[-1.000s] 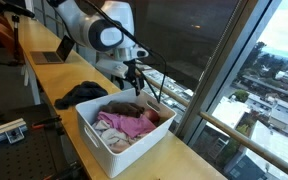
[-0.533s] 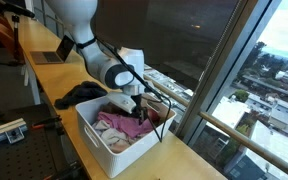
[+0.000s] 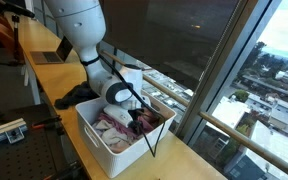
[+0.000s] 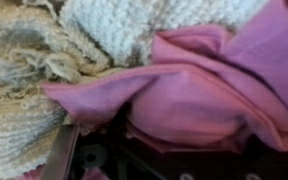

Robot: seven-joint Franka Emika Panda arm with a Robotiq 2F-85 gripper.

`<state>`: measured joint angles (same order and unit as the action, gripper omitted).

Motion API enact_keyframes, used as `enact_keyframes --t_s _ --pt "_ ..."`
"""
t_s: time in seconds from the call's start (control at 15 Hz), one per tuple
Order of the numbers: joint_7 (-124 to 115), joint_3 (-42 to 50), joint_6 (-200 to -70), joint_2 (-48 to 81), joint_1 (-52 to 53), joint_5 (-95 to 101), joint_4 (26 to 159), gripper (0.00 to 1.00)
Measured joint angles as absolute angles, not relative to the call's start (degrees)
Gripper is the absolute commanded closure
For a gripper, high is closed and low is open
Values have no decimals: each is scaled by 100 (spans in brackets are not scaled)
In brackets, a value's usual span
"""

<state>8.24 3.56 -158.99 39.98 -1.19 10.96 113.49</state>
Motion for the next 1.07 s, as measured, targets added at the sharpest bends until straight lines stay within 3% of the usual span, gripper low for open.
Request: enact_keyframes --t_s 0.6,1.07 --pt "828 355 -15950 3937 -210 1086 11373 98" --pt "831 253 -15941 3154 -269 1067 11895 100"
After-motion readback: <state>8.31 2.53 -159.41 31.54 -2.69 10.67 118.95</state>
